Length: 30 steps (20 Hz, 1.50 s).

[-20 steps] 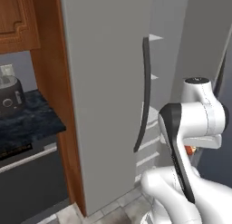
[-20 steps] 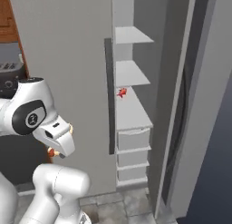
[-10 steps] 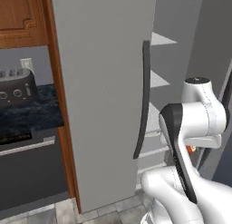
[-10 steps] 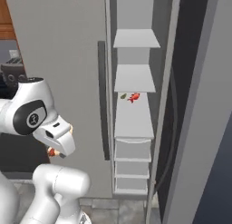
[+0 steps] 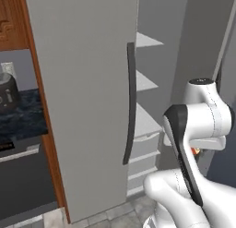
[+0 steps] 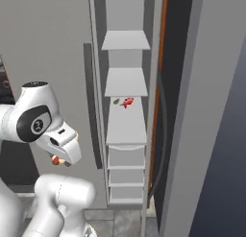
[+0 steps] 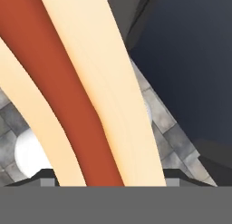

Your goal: Store the hot dog in the freezer for long-term storage. Close the freezer door after placing the cooked food.

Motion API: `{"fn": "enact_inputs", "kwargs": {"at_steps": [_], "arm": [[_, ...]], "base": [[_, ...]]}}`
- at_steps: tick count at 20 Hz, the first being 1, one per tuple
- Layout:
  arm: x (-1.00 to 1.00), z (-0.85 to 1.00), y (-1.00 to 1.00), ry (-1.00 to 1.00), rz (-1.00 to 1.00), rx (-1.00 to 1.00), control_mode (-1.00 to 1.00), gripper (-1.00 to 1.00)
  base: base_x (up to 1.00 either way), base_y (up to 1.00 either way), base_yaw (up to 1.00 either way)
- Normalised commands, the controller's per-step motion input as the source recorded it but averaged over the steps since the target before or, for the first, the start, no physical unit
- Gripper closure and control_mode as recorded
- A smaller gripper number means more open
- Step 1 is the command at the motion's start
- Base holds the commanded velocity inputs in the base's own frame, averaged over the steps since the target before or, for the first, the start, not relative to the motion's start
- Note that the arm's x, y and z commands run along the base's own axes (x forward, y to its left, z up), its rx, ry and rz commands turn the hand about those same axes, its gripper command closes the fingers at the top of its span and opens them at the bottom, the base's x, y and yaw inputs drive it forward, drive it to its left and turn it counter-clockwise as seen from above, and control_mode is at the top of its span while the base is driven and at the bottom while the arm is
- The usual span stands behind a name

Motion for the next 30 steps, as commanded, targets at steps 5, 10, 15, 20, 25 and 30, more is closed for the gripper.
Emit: {"fn": "enact_inputs", "kwargs": {"at_steps": [5, 10, 15, 20, 25, 30], "arm": [[0.00, 0.00, 0.00, 0.00, 0.00, 0.00, 1.00, 1.00], [0.00, 0.00, 0.00, 0.00, 0.00, 0.00, 1.00, 1.00], [0.00, 0.00, 0.00, 0.00, 0.00, 0.00, 1.00, 1.00], [0.00, 0.00, 0.00, 0.00, 0.00, 0.00, 1.00, 1.00], [0.00, 0.00, 0.00, 0.00, 0.00, 0.00, 1.00, 1.00], [0.00, 0.00, 0.00, 0.00, 0.00, 0.00, 1.00, 1.00]], "base": [[0.08, 0.00, -0.29], [0.28, 0.01, -0.31], [0.39, 0.17, -0.21], [0.59, 0.16, -0.08], [0.59, 0.08, 0.00], [0.41, -0.02, 0.01]]}}
